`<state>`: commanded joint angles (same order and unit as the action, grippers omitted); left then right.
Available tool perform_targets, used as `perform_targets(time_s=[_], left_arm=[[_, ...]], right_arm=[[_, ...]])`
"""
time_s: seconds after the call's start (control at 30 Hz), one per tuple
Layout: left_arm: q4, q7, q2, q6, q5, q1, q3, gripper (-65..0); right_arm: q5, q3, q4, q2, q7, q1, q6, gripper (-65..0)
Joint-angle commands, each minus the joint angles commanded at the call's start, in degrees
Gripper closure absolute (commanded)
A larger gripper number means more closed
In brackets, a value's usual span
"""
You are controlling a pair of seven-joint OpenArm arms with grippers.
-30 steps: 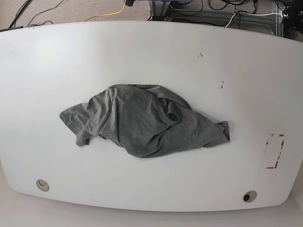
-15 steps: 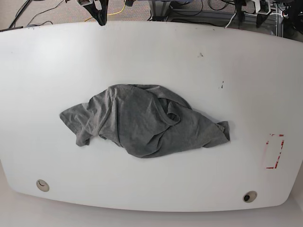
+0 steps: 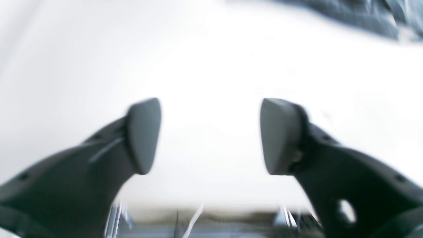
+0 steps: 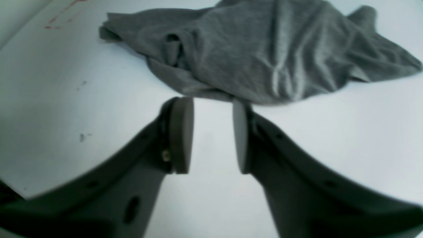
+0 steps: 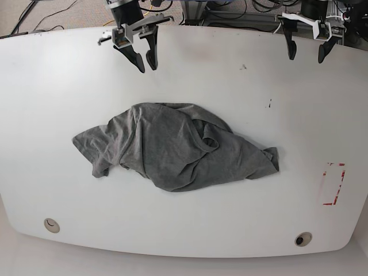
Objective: Layout the t-shirt on the table in an organized manner, then fold the t-shirt properly
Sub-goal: 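Lower both grippers toward the crumpled grey t-shirt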
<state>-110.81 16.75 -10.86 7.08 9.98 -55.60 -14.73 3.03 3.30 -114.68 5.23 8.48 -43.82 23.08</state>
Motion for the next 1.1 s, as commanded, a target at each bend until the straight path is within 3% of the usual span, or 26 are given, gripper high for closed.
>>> perform_targets(time_s=[0.23,0.4,0.57,0.7,1.0,1.1], left_arm=[[-0.09,0.0,-3.25,0.0,0.0,3.87,3.87,-51.5],[0.0,0.0,-6.33,0.0,-0.09,5.98,7.91,-51.5],[0.0,0.0,-8.97,0.0,-0.09,7.12,10.29,-51.5],[-0.09,0.0,-8.97,0.0,-0.09,7.82,10.73,-51.5],[0.0,0.0,-9.05,0.0,-0.09,7.91,10.46,-51.5],[0.0,0.0,-9.05,-0.09,-0.09,7.91,10.37,-51.5]], right_arm=[[0.0,-1.23,0.35,0.0,-11.25,9.41,-0.09,-40.4],[0.0,-1.14,2.81,-0.09,-19.52,17.67,-0.09,-41.1],[0.0,-1.41,6.07,-1.49,-23.65,22.77,-0.18,-41.1],[0.53,-2.46,7.47,-3.78,-25.32,25.05,-0.18,-40.9],[18.81,-5.36,12.66,-6.68,-25.32,27.43,-0.26,-40.1],[19.69,-2.46,13.01,-6.68,-24.79,27.43,0.26,-40.1]])
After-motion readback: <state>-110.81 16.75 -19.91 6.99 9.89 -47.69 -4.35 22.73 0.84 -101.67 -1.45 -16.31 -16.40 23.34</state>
